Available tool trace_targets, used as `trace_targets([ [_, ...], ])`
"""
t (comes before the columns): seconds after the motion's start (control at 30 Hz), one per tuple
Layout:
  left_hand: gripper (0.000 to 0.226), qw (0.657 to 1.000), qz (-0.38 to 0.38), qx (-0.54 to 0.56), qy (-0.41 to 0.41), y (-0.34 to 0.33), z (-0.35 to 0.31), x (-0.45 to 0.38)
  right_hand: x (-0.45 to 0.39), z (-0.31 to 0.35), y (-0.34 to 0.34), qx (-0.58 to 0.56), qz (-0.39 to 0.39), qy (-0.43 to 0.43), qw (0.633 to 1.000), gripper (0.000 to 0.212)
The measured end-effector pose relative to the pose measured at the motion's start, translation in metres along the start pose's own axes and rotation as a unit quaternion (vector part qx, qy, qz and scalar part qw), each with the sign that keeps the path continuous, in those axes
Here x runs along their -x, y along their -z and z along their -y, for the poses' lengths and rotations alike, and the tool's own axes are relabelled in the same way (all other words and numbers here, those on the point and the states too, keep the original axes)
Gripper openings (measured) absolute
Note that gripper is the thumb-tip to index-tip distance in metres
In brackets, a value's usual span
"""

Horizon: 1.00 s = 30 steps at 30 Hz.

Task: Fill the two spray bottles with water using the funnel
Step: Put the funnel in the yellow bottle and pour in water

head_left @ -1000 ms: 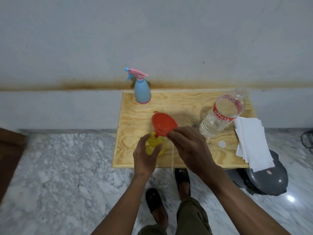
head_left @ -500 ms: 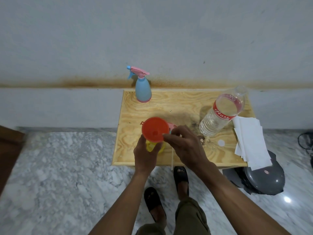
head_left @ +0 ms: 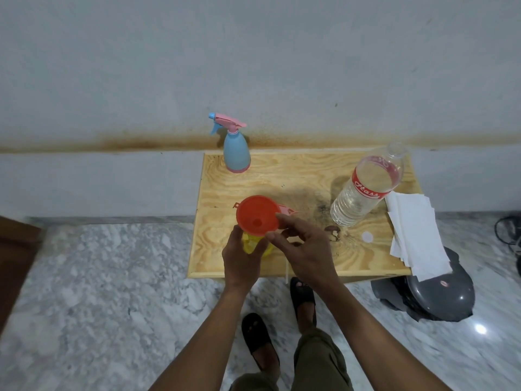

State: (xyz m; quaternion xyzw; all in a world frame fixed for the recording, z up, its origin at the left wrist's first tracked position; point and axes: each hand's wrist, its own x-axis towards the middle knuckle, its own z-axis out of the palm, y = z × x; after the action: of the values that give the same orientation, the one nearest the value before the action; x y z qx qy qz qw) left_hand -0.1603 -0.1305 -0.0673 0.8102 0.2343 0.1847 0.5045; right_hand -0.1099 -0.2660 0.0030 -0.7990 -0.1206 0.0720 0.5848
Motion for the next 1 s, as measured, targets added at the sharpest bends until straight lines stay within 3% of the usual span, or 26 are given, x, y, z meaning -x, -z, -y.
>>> trace_targets([
  [0.4,0.051,0.999,0.011,0.023,0.026,0.007,-0.014,0.001,0.001,0.006,0.008,-0.022,0.027,-0.029,0.999,0.050],
  [0.57,0.085,0.997,0.058,-0.011,0.041,0.023,-0.015,-0.002,0.002,0.013,0.018,-0.020,0.020,-0.028,0.999,0.047],
  [0.67,0.101,0.994,0.081,-0.017,0.067,0.041,-0.018,0.006,0.005,0.011,0.035,-0.021,-0.039,-0.055,0.998,0.042],
  [0.73,0.098,0.995,0.056,0.017,0.076,0.050,-0.027,0.012,0.008,0.007,0.050,-0.014,-0.107,-0.068,0.992,0.037],
  [0.83,0.097,0.998,0.008,0.051,0.028,0.052,-0.052,0.013,0.004,-0.004,0.077,0.012,-0.222,-0.108,0.969,0.041],
  [0.9,0.108,1.000,-0.006,0.004,-0.014,0.048,-0.070,0.009,-0.006,-0.013,0.094,0.024,-0.277,-0.135,0.951,0.058],
  [1.0,0.120,0.998,0.007,-0.066,-0.021,0.036,-0.087,0.002,-0.028,-0.032,0.115,0.048,-0.284,-0.174,0.942,0.097],
])
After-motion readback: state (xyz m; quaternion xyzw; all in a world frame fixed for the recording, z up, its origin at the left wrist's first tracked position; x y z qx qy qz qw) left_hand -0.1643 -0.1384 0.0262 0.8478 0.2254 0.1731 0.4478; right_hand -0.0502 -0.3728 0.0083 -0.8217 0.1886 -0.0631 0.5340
